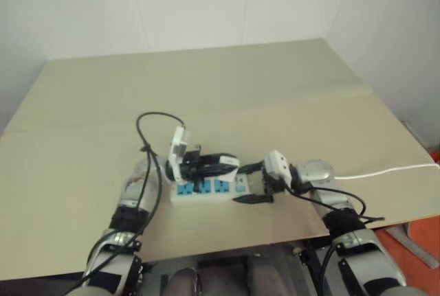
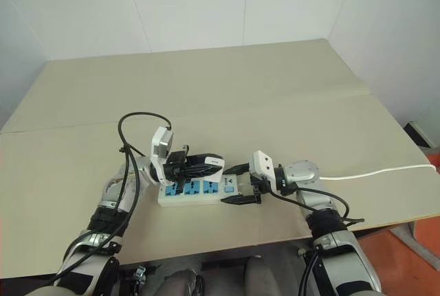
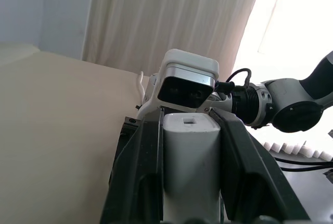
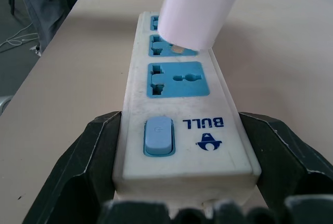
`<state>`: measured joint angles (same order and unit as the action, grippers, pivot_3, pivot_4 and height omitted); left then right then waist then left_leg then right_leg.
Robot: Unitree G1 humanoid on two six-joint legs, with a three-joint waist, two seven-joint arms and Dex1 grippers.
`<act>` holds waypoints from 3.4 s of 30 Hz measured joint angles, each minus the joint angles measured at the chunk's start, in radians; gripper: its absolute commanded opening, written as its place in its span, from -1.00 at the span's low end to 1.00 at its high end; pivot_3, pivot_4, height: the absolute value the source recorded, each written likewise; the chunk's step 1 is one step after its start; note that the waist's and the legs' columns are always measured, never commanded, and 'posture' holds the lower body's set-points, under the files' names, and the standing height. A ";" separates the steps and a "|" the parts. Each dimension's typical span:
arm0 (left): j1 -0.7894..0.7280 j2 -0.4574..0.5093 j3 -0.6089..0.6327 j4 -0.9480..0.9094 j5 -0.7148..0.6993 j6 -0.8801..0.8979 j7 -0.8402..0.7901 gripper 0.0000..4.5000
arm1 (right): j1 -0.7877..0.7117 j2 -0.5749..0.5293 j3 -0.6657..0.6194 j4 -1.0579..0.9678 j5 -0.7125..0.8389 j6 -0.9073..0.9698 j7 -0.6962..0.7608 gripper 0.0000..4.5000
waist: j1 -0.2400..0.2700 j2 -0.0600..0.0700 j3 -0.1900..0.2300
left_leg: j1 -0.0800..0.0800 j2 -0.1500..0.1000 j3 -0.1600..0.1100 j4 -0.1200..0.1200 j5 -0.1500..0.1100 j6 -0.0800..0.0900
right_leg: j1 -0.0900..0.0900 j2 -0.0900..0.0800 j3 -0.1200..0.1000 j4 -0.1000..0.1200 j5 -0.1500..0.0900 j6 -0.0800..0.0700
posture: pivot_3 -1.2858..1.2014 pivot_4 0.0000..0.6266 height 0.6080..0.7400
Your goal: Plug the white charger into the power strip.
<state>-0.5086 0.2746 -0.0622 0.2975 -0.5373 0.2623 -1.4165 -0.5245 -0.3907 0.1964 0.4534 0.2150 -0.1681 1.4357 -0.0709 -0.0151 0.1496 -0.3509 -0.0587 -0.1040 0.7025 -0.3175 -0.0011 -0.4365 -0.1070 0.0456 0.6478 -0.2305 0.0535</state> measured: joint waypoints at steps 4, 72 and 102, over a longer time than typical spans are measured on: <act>0.032 0.005 -0.001 0.000 0.003 0.000 -0.004 -0.55 | 0.000 0.003 0.001 0.000 -0.003 0.000 -0.004 0.50 | 0.000 0.000 0.000 | 0.000 0.001 0.000 0.000 0.000 0.000 | 0.000 0.001 0.000 0.000 0.001 -0.001 | 0.03 -0.52 1.00; 0.165 0.146 -0.004 -0.085 0.010 -0.154 0.004 -0.55 | -0.021 0.045 0.063 0.052 -0.003 -0.044 -0.035 0.50 | 0.001 0.000 0.000 | 0.017 0.011 0.001 -0.009 -0.004 0.005 | 0.012 0.014 0.001 -0.007 0.005 -0.007 | 0.03 -0.52 1.00; 0.188 0.158 -0.038 -0.067 0.045 -0.302 0.003 -0.55 | -0.018 0.045 0.066 0.049 -0.003 -0.045 -0.046 0.50 | 0.002 0.001 -0.001 | 0.021 0.015 0.002 -0.011 -0.004 0.004 | 0.015 0.016 0.001 -0.008 0.005 -0.008 | 0.03 -0.52 1.00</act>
<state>-0.3204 0.4321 -0.1007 0.2309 -0.4928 -0.0402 -1.4136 -0.5427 -0.3457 0.2629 0.5021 0.2118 -0.2132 1.3896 -0.0691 -0.0140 0.1490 -0.3295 -0.0437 -0.1018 0.6911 -0.3214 0.0034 -0.4214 -0.0913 0.0466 0.6398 -0.2252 0.0457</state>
